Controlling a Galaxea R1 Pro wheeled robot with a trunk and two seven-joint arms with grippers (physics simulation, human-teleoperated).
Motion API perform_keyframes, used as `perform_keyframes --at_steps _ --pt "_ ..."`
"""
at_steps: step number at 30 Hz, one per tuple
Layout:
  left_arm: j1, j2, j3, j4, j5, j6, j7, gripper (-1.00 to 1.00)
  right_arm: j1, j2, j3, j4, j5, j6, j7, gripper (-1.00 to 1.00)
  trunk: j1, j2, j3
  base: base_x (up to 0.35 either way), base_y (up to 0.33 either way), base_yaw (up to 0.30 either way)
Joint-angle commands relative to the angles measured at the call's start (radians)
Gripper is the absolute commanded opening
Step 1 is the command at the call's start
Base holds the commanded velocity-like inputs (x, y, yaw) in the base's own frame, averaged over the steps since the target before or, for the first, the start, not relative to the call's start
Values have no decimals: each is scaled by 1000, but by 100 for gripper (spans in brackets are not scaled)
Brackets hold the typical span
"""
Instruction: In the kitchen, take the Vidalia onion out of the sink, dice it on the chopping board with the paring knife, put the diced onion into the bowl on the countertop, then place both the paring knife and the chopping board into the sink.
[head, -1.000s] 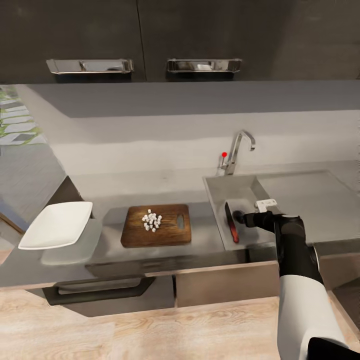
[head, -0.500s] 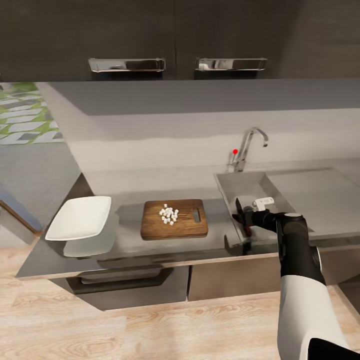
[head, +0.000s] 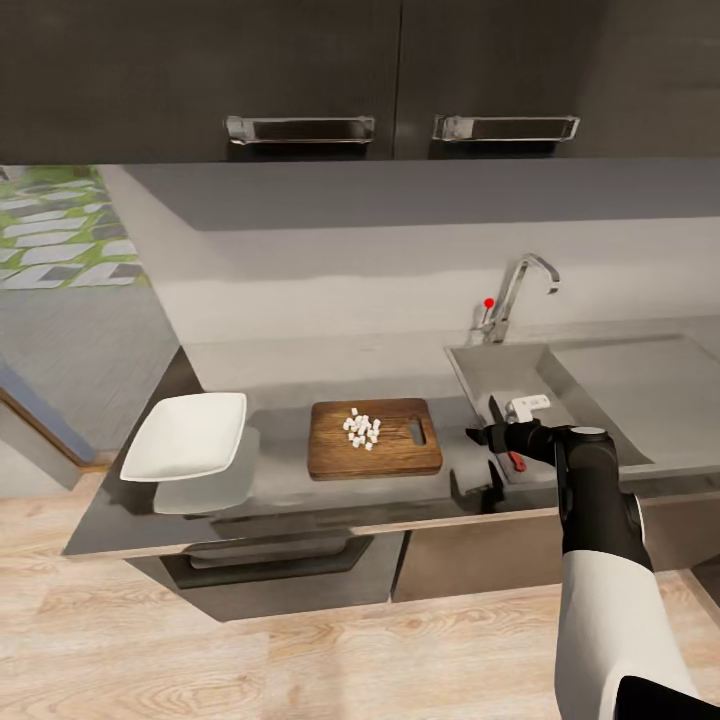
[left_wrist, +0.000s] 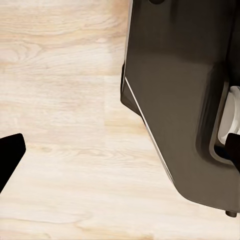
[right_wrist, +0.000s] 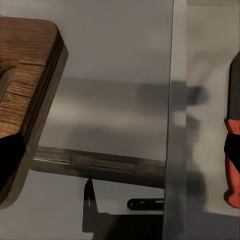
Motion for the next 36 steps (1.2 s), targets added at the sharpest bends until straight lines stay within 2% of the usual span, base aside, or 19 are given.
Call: perform_keyframes --at_steps 1,14,36 --pt "1 0 -2 -2 6 -1 0 100 -1 1 -3 -1 10 1 10 100 1 -2 -2 0 34 0" --pt "1 0 -2 -2 5 -1 0 100 -1 3 -3 -1 10 1 10 100 1 -2 -2 109 89 0" --pt "1 0 -2 -1 6 -1 0 100 -1 4 -2 0 10 1 9 100 1 -2 -2 4 56 0"
